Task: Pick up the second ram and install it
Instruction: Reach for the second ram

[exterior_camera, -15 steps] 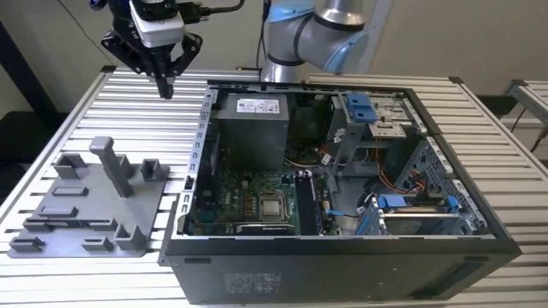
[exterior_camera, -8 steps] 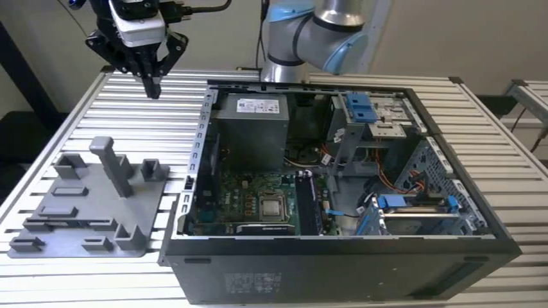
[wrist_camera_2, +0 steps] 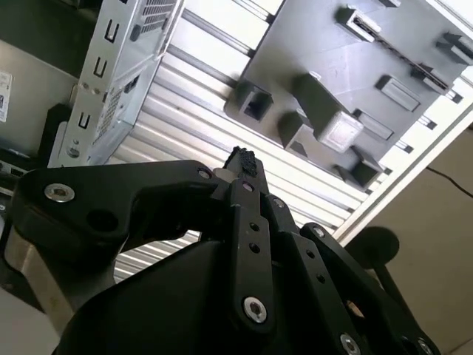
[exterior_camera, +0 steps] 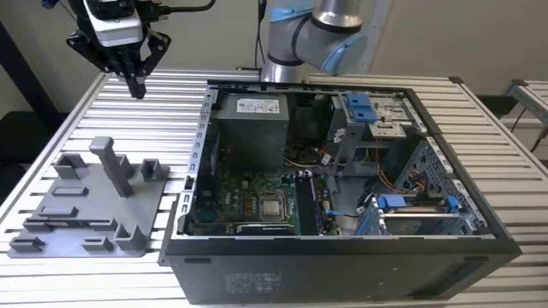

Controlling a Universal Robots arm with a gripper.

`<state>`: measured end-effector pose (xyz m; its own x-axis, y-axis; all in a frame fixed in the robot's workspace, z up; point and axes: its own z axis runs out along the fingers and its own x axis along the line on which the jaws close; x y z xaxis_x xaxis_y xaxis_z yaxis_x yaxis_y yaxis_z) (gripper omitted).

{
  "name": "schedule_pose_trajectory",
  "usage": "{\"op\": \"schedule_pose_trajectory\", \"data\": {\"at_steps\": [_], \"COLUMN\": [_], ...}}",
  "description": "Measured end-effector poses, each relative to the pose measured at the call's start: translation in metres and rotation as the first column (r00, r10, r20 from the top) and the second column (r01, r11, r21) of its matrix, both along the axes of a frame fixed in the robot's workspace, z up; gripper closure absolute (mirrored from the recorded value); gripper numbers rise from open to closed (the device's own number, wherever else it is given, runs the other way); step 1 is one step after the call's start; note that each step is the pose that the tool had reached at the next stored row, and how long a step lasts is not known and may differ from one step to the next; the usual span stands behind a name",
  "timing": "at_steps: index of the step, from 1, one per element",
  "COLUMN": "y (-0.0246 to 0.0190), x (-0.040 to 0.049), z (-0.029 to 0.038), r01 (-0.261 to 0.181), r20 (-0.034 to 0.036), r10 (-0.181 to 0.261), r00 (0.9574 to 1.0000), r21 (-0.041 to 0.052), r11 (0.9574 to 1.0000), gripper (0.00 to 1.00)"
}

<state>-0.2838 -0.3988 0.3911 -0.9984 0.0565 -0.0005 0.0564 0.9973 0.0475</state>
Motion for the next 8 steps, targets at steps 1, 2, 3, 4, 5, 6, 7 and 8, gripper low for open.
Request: {"op": "schedule_pose_trajectory", "data": {"at_steps": [1,2,3,4,5,6,7,8], "y": [0.0,0.0,0.0,0.0,0.0,0.0,0.0,0.0], "x": [-0.0029,-0.0062,-0.0092,-0.0122,-0.0152,-0.0181,-0.021,-0.0238], "z": [0.0,-0.0001,-0.0001,-0.0001,-0.0002,-0.0003,-0.0003,-0.0004], "r01": [0.0,0.0,0.0,0.0,0.0,0.0,0.0,0.0], "r20": [-0.0002,-0.0003,-0.0005,-0.0007,-0.0009,-0.0011,-0.0014,-0.0017], "r10": [0.0,0.0,0.0,0.0,0.0,0.0,0.0,0.0], "r00": [1.0,1.0,1.0,1.0,1.0,1.0,1.0,1.0], "r21": [0.0,-0.0001,0.0,0.0,0.0,0.0,0.0,0.0], "r11": [1.0,1.0,1.0,1.0,1.0,1.0,1.0,1.0], "gripper": [0.89,0.89,0.89,0.89,0.89,0.89,0.89,0.89]}}
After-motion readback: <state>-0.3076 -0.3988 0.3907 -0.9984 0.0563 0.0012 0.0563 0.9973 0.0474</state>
